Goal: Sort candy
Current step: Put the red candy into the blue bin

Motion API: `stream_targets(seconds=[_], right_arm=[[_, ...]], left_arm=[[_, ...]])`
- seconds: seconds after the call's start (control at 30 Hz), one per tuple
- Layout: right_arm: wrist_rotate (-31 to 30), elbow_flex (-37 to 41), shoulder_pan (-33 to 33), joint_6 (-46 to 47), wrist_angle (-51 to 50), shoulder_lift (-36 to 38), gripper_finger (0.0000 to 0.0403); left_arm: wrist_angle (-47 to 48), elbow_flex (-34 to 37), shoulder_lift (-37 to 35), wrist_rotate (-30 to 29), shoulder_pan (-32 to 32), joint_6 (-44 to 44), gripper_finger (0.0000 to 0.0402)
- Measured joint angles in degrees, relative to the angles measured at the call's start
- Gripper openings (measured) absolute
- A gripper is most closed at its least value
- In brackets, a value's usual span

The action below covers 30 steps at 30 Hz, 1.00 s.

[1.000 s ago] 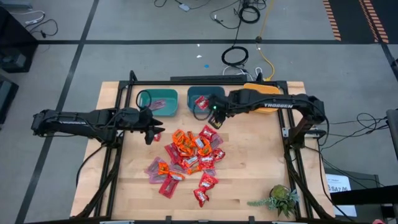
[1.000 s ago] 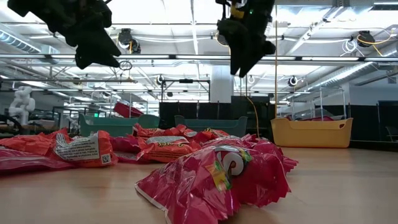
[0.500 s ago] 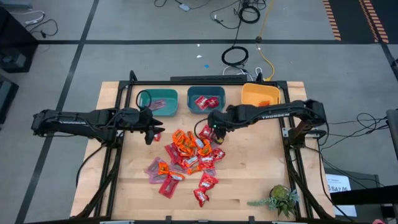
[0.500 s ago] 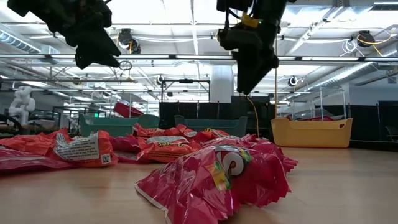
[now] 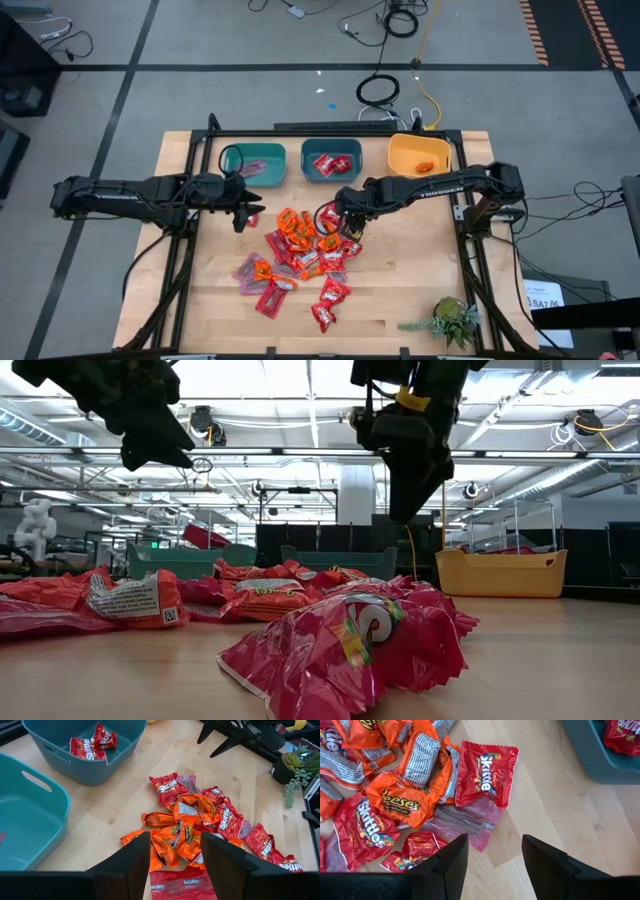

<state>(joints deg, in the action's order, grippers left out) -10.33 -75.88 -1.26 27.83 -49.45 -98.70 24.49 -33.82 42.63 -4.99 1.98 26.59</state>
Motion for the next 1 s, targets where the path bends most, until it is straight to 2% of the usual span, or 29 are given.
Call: stream_targets(seconds=[0.5, 0.83, 1.0], right_arm=[[0.1, 0.0, 0.0, 0.4, 0.8, 0.0, 0.0178], [-0.1, 0.0, 0.1, -8.8, 17.2, -2.9, 0.0178], [0.0, 0.0, 1.2, -9.2, 17.9, -8.4, 0.0178]], left_arm=[[0.0, 0.0, 0.0, 0.0, 0.0, 0.0, 0.0183], [0.0, 0.0, 0.0, 0.0, 0.0, 0.0, 0.0183], [0.1, 0.0, 0.0, 0.0, 0.0, 0.0, 0.0183]])
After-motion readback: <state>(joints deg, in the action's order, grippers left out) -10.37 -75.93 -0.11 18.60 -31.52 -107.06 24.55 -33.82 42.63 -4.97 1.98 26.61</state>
